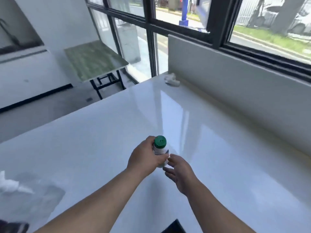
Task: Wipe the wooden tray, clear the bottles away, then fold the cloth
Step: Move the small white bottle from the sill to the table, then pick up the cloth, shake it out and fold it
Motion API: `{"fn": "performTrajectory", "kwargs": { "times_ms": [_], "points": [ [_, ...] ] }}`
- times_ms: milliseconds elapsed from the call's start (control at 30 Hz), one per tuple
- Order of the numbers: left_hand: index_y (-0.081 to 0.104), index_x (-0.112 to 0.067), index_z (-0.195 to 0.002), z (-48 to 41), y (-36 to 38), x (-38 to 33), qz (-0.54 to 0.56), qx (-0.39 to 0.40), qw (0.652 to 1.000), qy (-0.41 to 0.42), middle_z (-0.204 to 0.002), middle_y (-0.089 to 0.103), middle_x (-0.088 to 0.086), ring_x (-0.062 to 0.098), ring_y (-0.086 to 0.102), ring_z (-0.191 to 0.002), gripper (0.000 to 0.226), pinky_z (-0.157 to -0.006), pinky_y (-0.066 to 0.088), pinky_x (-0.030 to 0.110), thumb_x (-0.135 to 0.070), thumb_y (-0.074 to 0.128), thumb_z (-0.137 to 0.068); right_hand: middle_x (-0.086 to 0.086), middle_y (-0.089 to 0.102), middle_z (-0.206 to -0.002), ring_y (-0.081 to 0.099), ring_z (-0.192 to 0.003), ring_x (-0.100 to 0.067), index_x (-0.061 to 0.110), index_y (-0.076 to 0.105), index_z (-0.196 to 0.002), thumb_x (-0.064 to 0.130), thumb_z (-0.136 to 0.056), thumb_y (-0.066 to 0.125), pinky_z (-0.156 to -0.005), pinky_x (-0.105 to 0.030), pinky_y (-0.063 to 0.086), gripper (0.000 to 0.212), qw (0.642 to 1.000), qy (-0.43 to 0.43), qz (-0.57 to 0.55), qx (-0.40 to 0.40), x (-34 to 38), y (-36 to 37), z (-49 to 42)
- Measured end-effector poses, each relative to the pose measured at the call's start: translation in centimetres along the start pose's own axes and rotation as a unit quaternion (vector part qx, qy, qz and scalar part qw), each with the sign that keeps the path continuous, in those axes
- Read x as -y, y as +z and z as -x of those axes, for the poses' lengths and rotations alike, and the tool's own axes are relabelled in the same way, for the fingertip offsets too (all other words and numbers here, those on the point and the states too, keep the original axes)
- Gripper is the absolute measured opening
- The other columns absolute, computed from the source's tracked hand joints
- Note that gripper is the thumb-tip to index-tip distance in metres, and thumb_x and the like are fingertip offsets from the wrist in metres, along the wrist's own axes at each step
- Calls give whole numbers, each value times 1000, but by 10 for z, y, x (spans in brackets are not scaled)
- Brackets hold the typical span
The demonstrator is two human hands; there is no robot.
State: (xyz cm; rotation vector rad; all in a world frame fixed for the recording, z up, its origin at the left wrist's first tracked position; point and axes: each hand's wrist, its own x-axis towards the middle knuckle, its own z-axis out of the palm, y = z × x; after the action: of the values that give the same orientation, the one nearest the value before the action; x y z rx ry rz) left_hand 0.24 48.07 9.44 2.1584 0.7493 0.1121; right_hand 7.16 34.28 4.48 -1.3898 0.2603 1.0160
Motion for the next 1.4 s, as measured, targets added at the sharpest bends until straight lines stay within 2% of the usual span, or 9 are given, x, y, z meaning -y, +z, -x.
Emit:
{"fn": "performTrajectory", "kwargs": {
  "times_ms": [267,467,667,767,867,933,1067,1267,1400],
  "points": [
    [58,-44,-113,31,-122,145,-9,-84,991,-104,-102,67,-21,5,65,-95,52,-71,49,28,-60,77,-67,-7,71,-113,72,-110,-31,10,70,-118,21,-92,62,-95,-39,60,29,991,62,87,77,-70,185,-21],
    [58,-43,-111,43,-155,206,-9,-96,986,-139,-99,67,-21,6,65,-95,50,-74,51,28,-60,78,-68,-6,67,-104,67,-89,-27,7,69,-114,17,-90,61,-81,-34,57,27,987,81,111,84,-108,243,-34],
    [55,-45,-110,48,-165,231,-3,-79,985,-156,-100,67,-24,-2,63,-93,50,-67,45,22,-58,81,-69,-5,58,-90,52,-86,-26,-5,57,-104,13,-87,56,-78,-36,46,25,983,103,127,82,-128,260,-38],
    [56,-43,-113,50,-165,233,7,-63,985,-160,-101,68,-25,5,66,-98,54,-78,54,30,-56,84,-69,-7,58,-94,52,-87,-26,3,59,-100,15,-85,57,-79,-36,46,19,983,106,128,82,-131,258,-36],
    [52,-42,-135,54,-172,221,12,-71,988,-134,-128,60,-25,9,58,-124,78,-98,50,33,-59,86,-67,-1,66,-106,69,-100,-24,4,62,-124,24,-90,61,-94,-36,58,40,980,71,169,72,-123,250,-29],
    [46,-40,-145,54,-181,198,-9,-98,991,-87,-145,52,-18,10,46,-139,90,-101,43,33,-68,80,-67,-2,65,-123,67,-111,-24,17,59,-138,26,-91,60,-99,-41,58,48,976,15,211,55,-108,235,-18],
    [52,-44,-136,43,-173,128,-84,-67,994,5,-141,58,-20,11,52,-129,74,-89,44,33,-74,65,-70,3,62,-137,63,-91,0,31,57,-139,34,-88,58,-71,-24,51,52,912,-156,378,-31,-60,166,20],
    [52,-37,-140,51,-40,15,-181,95,971,127,-144,59,-13,13,56,-126,72,-86,50,34,-65,69,-76,7,59,-142,47,-134,-19,32,57,-140,60,-87,59,-98,-40,50,60,770,-241,557,-197,-23,-20,96],
    [50,-35,-142,89,87,-54,-215,188,938,196,-147,57,-9,15,55,-128,71,-85,46,33,-62,69,-80,4,60,-139,47,-134,-23,29,56,-141,61,-87,61,-100,-38,45,63,747,-213,557,-294,-50,-165,160]
  ]
}}
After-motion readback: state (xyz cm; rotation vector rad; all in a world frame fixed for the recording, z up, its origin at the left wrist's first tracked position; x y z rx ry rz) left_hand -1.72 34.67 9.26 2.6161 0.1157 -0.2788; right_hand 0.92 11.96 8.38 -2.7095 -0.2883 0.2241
